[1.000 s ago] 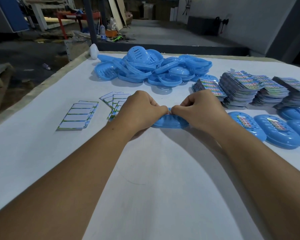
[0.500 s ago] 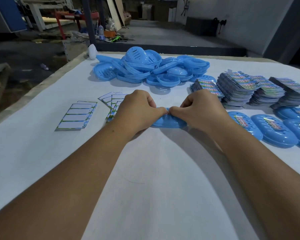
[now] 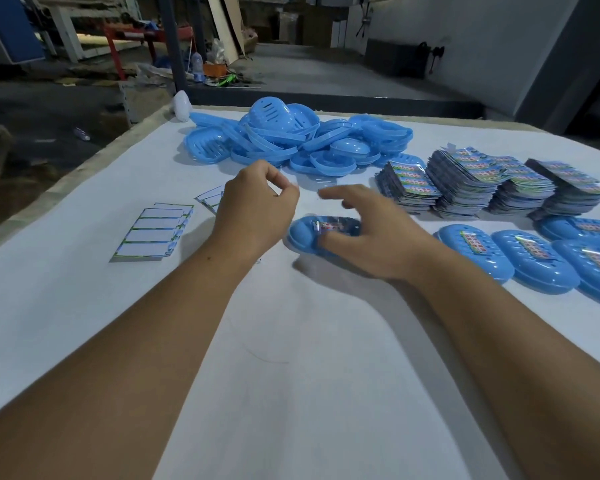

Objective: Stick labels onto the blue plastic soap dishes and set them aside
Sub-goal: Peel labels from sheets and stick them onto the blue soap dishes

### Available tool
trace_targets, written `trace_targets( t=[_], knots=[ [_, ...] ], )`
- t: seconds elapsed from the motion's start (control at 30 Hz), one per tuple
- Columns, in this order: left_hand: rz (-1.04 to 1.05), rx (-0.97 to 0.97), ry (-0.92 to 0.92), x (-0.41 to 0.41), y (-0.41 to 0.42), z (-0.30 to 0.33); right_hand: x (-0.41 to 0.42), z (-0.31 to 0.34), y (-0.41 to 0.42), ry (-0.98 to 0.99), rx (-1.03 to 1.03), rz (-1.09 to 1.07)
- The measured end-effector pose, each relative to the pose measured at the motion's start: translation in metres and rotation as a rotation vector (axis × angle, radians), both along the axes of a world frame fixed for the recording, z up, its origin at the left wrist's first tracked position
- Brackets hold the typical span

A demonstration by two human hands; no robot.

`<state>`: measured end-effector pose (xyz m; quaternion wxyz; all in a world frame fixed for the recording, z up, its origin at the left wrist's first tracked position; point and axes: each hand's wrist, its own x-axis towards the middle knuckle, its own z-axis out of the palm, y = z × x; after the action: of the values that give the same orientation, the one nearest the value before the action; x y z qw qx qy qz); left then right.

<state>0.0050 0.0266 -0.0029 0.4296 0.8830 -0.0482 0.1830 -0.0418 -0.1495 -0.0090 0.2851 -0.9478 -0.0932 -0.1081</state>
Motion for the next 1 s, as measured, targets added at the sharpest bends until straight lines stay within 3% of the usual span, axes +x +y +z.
trace_targets(
  t=[0.1,0.23,0.47,1.0],
  knots=[
    [-0.030,0.057,-0.054,-0.002,0.000,-0.001,-0.003,0.002,0.010,0.036,-0.123,0.052],
    [-0.055,0.087,-0.086,-0.005,0.000,-0.001,-0.011,0.006,0.013,-0.010,-0.286,-0.032],
    [-0.087,0.206,-0.136,-0.011,0.000,-0.001,-0.026,0.004,-0.012,0.012,-0.368,-0.415],
    [-0.175,0.321,-0.179,-0.017,-0.005,-0.003,-0.050,0.007,-0.058,0.104,-0.264,-0.754]
  ],
)
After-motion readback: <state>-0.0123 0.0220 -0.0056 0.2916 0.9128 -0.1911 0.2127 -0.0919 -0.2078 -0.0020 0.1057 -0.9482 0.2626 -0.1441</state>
